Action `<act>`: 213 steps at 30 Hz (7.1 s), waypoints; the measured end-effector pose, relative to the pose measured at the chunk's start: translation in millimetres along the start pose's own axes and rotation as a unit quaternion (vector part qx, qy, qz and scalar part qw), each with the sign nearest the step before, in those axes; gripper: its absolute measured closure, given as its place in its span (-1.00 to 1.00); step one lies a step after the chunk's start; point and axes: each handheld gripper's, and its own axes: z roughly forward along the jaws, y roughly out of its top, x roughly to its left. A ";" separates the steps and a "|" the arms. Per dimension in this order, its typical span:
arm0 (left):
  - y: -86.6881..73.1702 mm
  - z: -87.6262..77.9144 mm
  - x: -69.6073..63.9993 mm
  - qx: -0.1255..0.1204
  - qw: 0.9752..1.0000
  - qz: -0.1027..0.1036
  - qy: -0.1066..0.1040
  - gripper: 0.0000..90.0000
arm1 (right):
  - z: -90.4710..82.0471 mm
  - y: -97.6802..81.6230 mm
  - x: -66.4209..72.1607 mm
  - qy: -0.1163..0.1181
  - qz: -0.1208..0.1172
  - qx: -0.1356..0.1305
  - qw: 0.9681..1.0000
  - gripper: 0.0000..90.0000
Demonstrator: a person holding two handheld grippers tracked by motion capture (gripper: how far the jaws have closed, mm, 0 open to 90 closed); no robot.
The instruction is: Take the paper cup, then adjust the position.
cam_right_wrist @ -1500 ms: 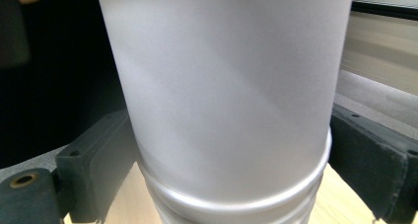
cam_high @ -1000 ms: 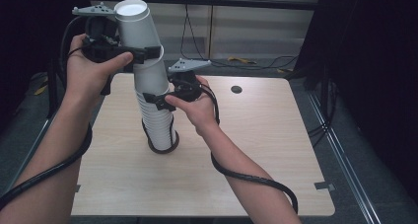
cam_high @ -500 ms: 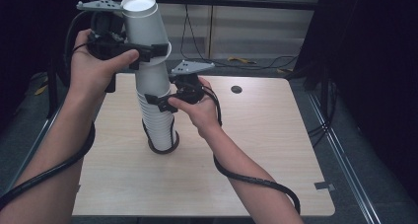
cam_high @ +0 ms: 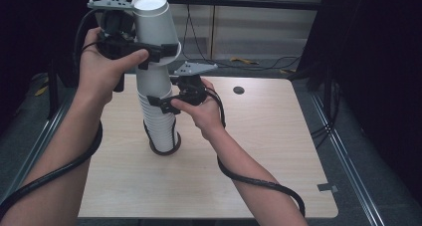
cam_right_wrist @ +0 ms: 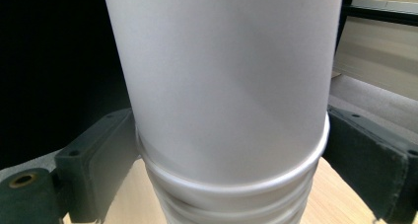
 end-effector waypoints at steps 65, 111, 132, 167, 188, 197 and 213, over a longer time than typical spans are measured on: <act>-51.0 81.1 -53.4 0.103 0.989 0.065 -0.081 -0.66 | -117.9 -78.9 -48.6 0.034 -0.020 0.079 0.996 -0.73; -114.6 118.0 -69.8 0.245 0.957 0.119 -0.098 -0.65 | -156.7 -130.2 -61.8 0.038 -0.018 0.142 0.989 -0.73; -144.3 136.1 -80.4 0.297 0.937 0.141 -0.118 -0.65 | -165.7 -132.9 -60.2 0.059 -0.039 0.194 0.978 -0.72; -175.9 156.5 -95.4 0.354 0.909 0.166 -0.144 -0.65 | -175.2 -129.0 -60.4 0.075 -0.068 0.229 0.968 -0.72; -184.6 168.0 -111.1 0.389 0.885 0.198 -0.162 -0.65 | -173.6 -115.0 -49.6 0.107 -0.105 0.268 0.952 -0.72; -185.7 170.5 -115.7 0.396 0.879 0.204 -0.167 -0.65 | -166.4 -107.6 -43.3 0.119 -0.117 0.275 0.947 -0.70; -187.9 173.5 -120.8 0.403 0.875 0.210 -0.168 -0.65 | -151.3 -98.9 -36.7 0.126 -0.131 0.324 0.928 -0.67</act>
